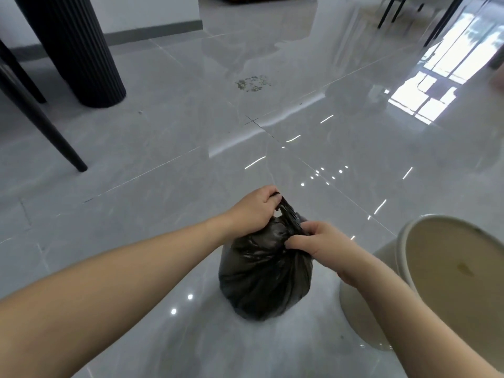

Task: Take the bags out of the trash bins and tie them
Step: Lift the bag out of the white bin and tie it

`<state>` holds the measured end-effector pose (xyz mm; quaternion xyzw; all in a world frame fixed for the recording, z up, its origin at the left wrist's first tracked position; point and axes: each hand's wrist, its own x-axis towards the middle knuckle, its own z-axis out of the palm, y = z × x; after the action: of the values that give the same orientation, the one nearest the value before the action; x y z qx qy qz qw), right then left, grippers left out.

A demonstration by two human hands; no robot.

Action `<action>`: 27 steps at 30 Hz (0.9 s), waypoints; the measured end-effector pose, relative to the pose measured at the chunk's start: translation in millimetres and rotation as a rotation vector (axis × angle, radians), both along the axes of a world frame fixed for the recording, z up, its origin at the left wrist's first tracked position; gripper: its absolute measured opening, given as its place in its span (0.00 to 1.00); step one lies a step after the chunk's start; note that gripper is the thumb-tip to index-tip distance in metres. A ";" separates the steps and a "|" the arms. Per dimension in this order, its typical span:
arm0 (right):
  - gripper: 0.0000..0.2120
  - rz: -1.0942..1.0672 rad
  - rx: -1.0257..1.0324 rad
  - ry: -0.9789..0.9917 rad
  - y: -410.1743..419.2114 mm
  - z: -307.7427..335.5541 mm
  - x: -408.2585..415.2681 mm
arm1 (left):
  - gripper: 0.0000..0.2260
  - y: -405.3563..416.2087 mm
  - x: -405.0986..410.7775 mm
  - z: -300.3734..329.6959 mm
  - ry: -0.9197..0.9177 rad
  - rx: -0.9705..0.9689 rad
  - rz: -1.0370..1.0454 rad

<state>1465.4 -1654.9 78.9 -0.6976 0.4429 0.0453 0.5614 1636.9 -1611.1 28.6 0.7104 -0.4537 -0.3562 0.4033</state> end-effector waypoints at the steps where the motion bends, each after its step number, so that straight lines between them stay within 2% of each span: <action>1: 0.10 -0.027 -0.172 -0.024 4.6 -5.6 -0.5 | 0.12 0.9 1.4 -1.1 0.012 0.012 0.017; 3: 0.07 -0.034 -0.614 -0.017 15.5 -17.6 -4.5 | 0.12 3.0 2.4 -2.6 0.056 0.045 0.044; 5: 0.05 0.047 -1.008 0.021 26.0 -24.0 -8.3 | 0.12 5.6 0.3 -4.1 0.119 0.083 0.048; 7: 0.07 0.121 -1.262 0.034 30.4 -30.1 -12.1 | 0.11 7.6 -2.6 -5.3 0.172 0.127 0.032; 9: 0.09 0.166 -1.399 0.032 30.7 -30.3 -14.8 | 0.11 9.1 -4.9 -5.3 0.244 0.160 0.024; 14: 0.16 0.247 -1.472 -0.026 26.3 -24.5 -20.6 | 0.11 11.3 -6.2 -0.1 0.417 0.195 0.005; 20: 0.16 0.408 -1.523 -0.091 23.4 -21.7 -28.9 | 0.09 17.9 -1.5 2.7 0.671 0.137 -0.047; 23: 0.10 0.409 -1.490 -0.040 25.0 -23.6 -29.1 | 0.07 17.9 -4.5 3.0 0.703 0.133 -0.027; 25: 0.05 0.331 -1.408 0.005 25.4 -21.5 -28.6 | 0.04 18.3 -4.1 4.9 0.677 0.122 0.006; 27: 0.04 0.208 -1.250 0.062 23.8 -19.3 -27.3 | 0.16 20.5 1.9 6.1 0.674 0.112 -0.030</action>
<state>1438.1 -1631.2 59.6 -0.9314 0.3317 -0.1475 0.0278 1638.8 -1590.7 34.7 0.5669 -0.2851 -0.6013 0.4856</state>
